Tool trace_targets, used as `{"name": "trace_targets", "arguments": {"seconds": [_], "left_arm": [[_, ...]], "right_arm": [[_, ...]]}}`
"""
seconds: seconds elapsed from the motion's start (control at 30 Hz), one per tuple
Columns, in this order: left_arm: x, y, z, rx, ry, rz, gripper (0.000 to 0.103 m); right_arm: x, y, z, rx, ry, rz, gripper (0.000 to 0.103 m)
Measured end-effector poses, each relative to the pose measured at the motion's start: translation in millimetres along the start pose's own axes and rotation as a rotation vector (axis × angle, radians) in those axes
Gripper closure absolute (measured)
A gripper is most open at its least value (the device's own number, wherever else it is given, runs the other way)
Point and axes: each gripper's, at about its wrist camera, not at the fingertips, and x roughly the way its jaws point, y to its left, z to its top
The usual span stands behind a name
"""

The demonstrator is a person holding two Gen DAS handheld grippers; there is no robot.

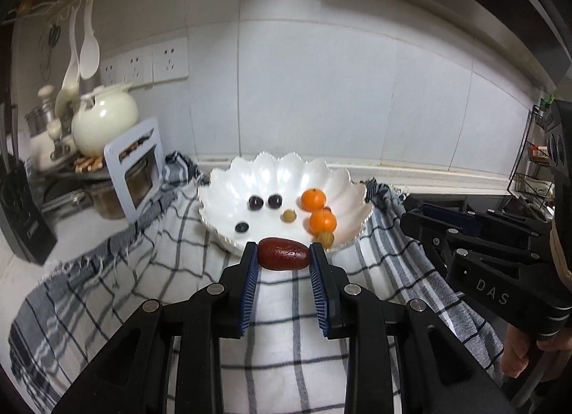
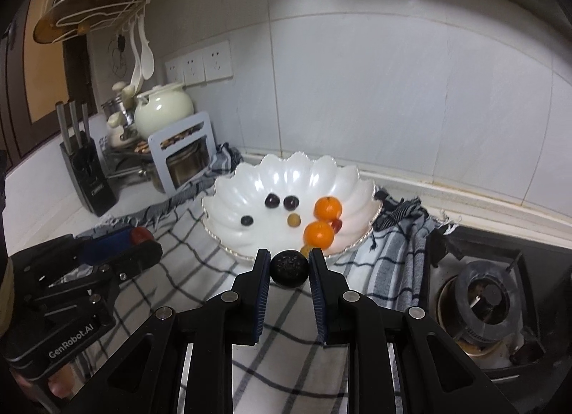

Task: Organize fruits
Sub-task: 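Carry the red date and dark grape up over the white bowl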

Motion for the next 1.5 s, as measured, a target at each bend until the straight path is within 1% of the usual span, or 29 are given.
{"name": "trace_targets", "arguments": {"seconds": [0.1, 0.37, 0.5, 0.63, 0.93, 1.23, 1.5], "left_arm": [[-0.5, 3.2, 7.3, 0.014, -0.023, -0.010, 0.074], [-0.1, 9.0, 27.3, 0.065, -0.095, -0.001, 0.074], [3.8, 12.9, 38.3, 0.075, -0.115, -0.002, 0.074], [12.7, 17.1, 48.1, 0.079, -0.119, -0.005, 0.074], [47.5, 27.5, 67.7, 0.081, -0.069, -0.008, 0.074], [93.4, 34.7, 80.5, 0.085, -0.008, -0.013, 0.074], [135.4, 39.2, 85.0, 0.085, 0.082, -0.034, 0.074]], "right_arm": [[-1.1, 2.4, 5.6, 0.004, -0.020, -0.018, 0.080], [-2.2, 2.9, 24.1, 0.007, -0.057, -0.056, 0.079], [2.2, 1.4, 33.1, 0.010, -0.071, -0.065, 0.079], [10.6, -1.3, 41.0, 0.019, -0.078, -0.067, 0.079], [44.7, -8.0, 59.7, 0.027, -0.058, -0.075, 0.079], [91.9, -18.3, 67.8, 0.040, 0.022, -0.068, 0.079], [126.1, -25.5, 70.7, 0.030, 0.089, -0.081, 0.079]]}}
